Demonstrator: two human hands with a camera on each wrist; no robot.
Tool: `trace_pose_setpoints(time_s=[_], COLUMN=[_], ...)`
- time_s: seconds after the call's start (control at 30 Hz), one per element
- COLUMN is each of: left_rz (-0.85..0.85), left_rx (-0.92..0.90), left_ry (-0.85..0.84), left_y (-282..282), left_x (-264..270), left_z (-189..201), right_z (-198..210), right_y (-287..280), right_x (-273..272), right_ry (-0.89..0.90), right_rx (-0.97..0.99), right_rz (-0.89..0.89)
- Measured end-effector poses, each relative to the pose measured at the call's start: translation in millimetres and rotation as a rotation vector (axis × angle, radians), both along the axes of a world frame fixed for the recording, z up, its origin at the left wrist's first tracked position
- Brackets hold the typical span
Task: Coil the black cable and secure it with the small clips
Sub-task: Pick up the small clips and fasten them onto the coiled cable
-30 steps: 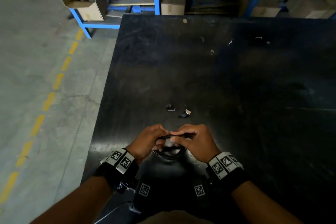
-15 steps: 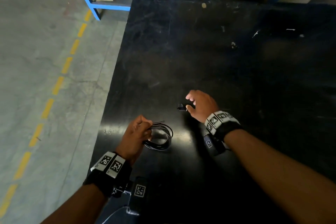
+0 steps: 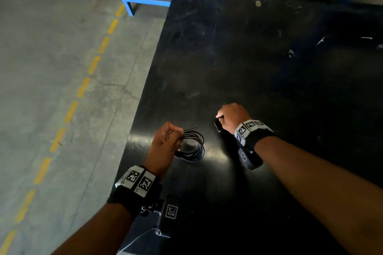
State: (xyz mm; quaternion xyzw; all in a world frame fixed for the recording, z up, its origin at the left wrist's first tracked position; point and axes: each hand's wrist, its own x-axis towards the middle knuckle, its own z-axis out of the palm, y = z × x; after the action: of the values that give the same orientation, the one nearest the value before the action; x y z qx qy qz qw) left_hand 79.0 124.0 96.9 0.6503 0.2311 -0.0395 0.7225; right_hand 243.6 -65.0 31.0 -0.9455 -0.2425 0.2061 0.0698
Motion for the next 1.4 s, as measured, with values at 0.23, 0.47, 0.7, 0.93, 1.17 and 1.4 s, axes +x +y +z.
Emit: trace_pose_setpoints(time_s=[0.23,0.47,0.7,0.93,1.17,1.4], left_rz=[0.012,0.037,0.154,0.172,0.105,0.073], left_rx=[0.069,0.127,0.384,0.517,0.432,0.476], left_ry=[-0.053,-0.138,-0.318,-0.541,-0.617,-0.689], left_y=[-5,-12,-22,-42,-62,-64], left_x=[8,0,3,9,-2,-5], left_z=[8,22,50,83,104,118], right_z=[52,82,129,154,188,192], right_y=[-19,-32,-27,7,25,26], right_x=[-26,-59,-101,-136,-139,-148], right_ry=[0.311,0.163,0.319,0.548,0.743,0.907], right_rx=[0.266,0.413,0.987,1.137,1.415,1.702], right_rz=[-0.103,-0.146,-0.634,-0.918,-1.131,-1.076])
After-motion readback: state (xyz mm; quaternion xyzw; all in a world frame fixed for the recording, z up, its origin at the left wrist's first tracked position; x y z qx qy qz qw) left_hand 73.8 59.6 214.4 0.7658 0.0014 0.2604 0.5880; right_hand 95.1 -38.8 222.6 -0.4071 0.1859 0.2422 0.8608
